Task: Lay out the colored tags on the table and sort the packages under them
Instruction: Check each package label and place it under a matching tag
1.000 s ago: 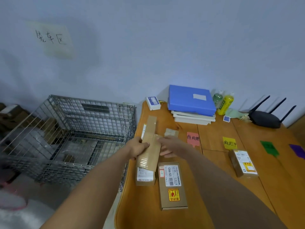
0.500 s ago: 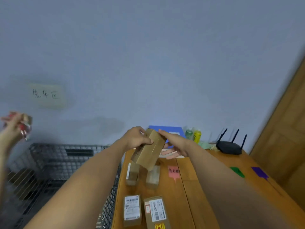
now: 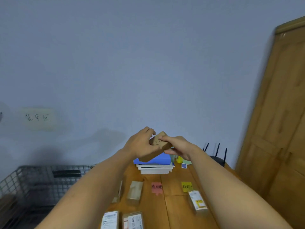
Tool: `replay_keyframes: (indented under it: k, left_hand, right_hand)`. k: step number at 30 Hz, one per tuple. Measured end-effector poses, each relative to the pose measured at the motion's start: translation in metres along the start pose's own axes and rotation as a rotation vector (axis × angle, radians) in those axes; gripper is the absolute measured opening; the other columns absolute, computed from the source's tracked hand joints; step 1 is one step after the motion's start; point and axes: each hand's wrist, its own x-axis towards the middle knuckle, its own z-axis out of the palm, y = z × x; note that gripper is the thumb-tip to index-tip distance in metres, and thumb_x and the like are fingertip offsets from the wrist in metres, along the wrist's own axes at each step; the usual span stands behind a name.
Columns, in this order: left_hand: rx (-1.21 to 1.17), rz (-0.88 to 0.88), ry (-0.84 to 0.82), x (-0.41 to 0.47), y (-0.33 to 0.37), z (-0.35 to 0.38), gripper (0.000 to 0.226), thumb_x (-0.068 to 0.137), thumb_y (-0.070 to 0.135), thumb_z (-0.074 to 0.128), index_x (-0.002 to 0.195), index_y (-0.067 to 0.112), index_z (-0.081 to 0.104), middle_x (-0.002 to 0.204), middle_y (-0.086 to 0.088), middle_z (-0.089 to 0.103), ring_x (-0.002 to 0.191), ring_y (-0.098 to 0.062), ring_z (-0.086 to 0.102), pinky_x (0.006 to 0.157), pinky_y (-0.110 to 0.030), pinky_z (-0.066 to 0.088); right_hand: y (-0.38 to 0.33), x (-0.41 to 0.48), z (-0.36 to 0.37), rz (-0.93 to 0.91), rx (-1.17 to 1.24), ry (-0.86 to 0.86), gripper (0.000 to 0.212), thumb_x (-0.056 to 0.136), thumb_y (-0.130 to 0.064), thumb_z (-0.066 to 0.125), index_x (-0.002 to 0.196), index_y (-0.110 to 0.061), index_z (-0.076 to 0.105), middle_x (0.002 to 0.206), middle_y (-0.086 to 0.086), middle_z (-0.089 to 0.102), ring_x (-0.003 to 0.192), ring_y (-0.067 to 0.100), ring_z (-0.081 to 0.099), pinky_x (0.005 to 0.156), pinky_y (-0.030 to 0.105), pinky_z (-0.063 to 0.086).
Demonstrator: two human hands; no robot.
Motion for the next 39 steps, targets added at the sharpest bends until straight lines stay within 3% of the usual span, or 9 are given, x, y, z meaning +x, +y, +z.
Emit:
replay_keyframes:
  k: [3, 6, 11, 16, 18, 21, 27, 33, 39]
  left_hand:
    - [-0.066, -0.143, 0.099, 0.003, 0.034, 0.009, 0.045, 0.093, 0.063, 0.047, 0.112, 0.024, 0.058, 0.113, 0.01, 0.054, 0.097, -0.015, 0.057, 0.081, -0.035, 0.048]
    - [-0.202, -0.355, 0.123, 0.008, 0.064, 0.023, 0.05, 0.101, 0.058, 0.034, 0.093, 0.015, 0.057, 0.099, -0.004, 0.061, 0.086, -0.024, 0.059, 0.076, -0.038, 0.047]
    - [-0.635, -0.569, -0.098, 0.018, 0.127, 0.057, 0.06, 0.101, 0.059, 0.036, 0.112, 0.006, 0.064, 0.105, -0.014, 0.069, 0.09, -0.032, 0.072, 0.08, -0.042, 0.06]
    - [-0.894, -0.537, -0.15, 0.049, 0.197, 0.094, 0.043, 0.099, 0.045, 0.052, 0.115, 0.006, 0.061, 0.108, -0.017, 0.071, 0.09, -0.034, 0.074, 0.078, -0.044, 0.064]
    - [-0.953, -0.527, -0.144, 0.065, 0.221, 0.116, 0.039, 0.098, 0.041, 0.058, 0.117, 0.007, 0.059, 0.11, -0.017, 0.069, 0.093, -0.032, 0.072, 0.077, -0.044, 0.064]
    - [-1.025, -0.485, -0.143, 0.086, 0.265, 0.155, 0.034, 0.097, 0.035, 0.064, 0.118, 0.009, 0.058, 0.113, -0.016, 0.066, 0.101, -0.032, 0.069, 0.08, -0.045, 0.063]
    - [-1.147, -0.448, -0.119, 0.125, 0.342, 0.244, 0.026, 0.094, 0.025, 0.069, 0.115, 0.016, 0.057, 0.116, -0.009, 0.064, 0.098, -0.028, 0.071, 0.083, -0.043, 0.063]
    - [-1.141, -0.465, -0.08, 0.16, 0.398, 0.299, 0.033, 0.094, 0.011, 0.068, 0.125, 0.013, 0.056, 0.119, -0.006, 0.066, 0.102, -0.022, 0.067, 0.084, -0.034, 0.059]
    - [-1.138, -0.528, -0.034, 0.19, 0.426, 0.329, 0.035, 0.096, 0.002, 0.062, 0.129, 0.012, 0.059, 0.126, -0.011, 0.066, 0.109, -0.025, 0.066, 0.077, -0.027, 0.058]
  right_hand:
    - [0.008, -0.029, -0.054, -0.057, 0.118, 0.04, 0.057, 0.075, -0.042, 0.084, 0.114, -0.004, 0.069, 0.108, 0.012, 0.076, 0.093, 0.021, 0.077, 0.093, 0.033, 0.058]
    - [0.017, -0.057, -0.106, -0.085, 0.231, 0.049, 0.046, 0.081, -0.034, 0.082, 0.114, -0.005, 0.069, 0.111, 0.009, 0.075, 0.095, 0.02, 0.076, 0.092, 0.032, 0.059]
    - [0.042, -0.087, -0.175, -0.134, 0.343, 0.029, 0.045, 0.083, -0.03, 0.08, 0.118, -0.003, 0.069, 0.116, 0.01, 0.074, 0.106, 0.022, 0.072, 0.099, 0.036, 0.056]
    - [0.071, -0.099, -0.235, -0.157, 0.422, 0.062, 0.044, 0.088, -0.021, 0.077, 0.125, -0.003, 0.062, 0.124, 0.015, 0.069, 0.114, 0.023, 0.068, 0.103, 0.036, 0.052]
    - [0.083, -0.1, -0.265, -0.141, 0.431, 0.112, 0.045, 0.087, -0.029, 0.077, 0.123, -0.007, 0.064, 0.122, 0.013, 0.07, 0.116, 0.022, 0.066, 0.101, 0.035, 0.053]
    - [0.101, -0.098, -0.316, -0.13, 0.431, 0.21, 0.059, 0.08, -0.046, 0.079, 0.124, -0.011, 0.062, 0.118, 0.011, 0.071, 0.112, 0.022, 0.068, 0.102, 0.039, 0.053]
    - [0.138, -0.076, -0.414, -0.166, 0.31, 0.498, 0.056, 0.083, -0.039, 0.074, 0.122, -0.012, 0.044, 0.117, 0.011, 0.067, 0.106, 0.02, 0.068, 0.099, 0.04, 0.054]
    - [0.162, -0.076, -0.503, -0.113, 0.056, 0.468, 0.038, 0.092, -0.031, 0.068, 0.125, -0.015, 0.057, 0.119, 0.004, 0.069, 0.109, 0.017, 0.066, 0.096, 0.035, 0.053]
    - [0.18, -0.054, -0.559, -0.064, 0.036, 0.365, 0.026, 0.098, -0.018, 0.058, 0.124, -0.022, 0.064, 0.119, -0.002, 0.072, 0.111, 0.014, 0.066, 0.096, 0.029, 0.052]
